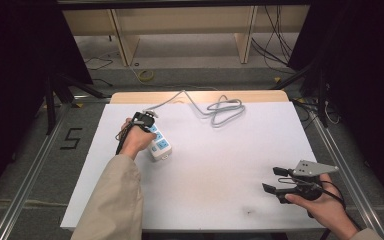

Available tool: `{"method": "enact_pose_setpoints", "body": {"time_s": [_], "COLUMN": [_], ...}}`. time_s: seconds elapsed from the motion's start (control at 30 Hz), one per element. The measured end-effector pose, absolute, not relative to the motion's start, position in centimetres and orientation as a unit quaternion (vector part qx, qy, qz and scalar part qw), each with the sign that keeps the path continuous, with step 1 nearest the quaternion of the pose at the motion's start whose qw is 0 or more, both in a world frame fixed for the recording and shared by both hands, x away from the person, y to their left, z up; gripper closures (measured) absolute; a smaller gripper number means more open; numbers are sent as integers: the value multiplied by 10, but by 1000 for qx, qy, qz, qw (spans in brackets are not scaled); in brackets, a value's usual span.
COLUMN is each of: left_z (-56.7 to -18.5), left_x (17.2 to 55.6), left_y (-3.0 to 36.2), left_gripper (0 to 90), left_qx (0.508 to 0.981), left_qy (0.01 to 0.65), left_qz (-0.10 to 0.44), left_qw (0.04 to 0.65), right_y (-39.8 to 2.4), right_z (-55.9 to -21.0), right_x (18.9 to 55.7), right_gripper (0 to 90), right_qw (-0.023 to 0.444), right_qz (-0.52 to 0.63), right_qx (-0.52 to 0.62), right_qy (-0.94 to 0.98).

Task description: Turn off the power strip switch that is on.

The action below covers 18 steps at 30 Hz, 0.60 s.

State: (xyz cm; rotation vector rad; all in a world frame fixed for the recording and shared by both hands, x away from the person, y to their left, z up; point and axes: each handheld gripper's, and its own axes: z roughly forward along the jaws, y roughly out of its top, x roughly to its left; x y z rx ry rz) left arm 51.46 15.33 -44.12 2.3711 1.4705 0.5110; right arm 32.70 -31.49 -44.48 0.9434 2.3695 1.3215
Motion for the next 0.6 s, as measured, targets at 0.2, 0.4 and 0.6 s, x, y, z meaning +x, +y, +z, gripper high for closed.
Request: {"method": "enact_pose_setpoints", "body": {"time_s": [0.2,0.4,0.6], "left_z": [-441,-441,-438], "left_x": [515,515,514], "left_y": [153,154,155], "left_gripper": [899,899,899], "left_qx": [828,827,824], "left_qy": [510,511,512], "left_qz": [179,178,185], "left_qw": [152,152,156], "right_y": [-315,-316,-317], "right_z": [-445,-444,-444], "right_x": [327,327,326], "right_gripper": [277,277,277], "right_qw": [134,133,135], "right_qz": [456,457,460], "right_qx": [326,326,326], "right_qy": [817,816,815]}}
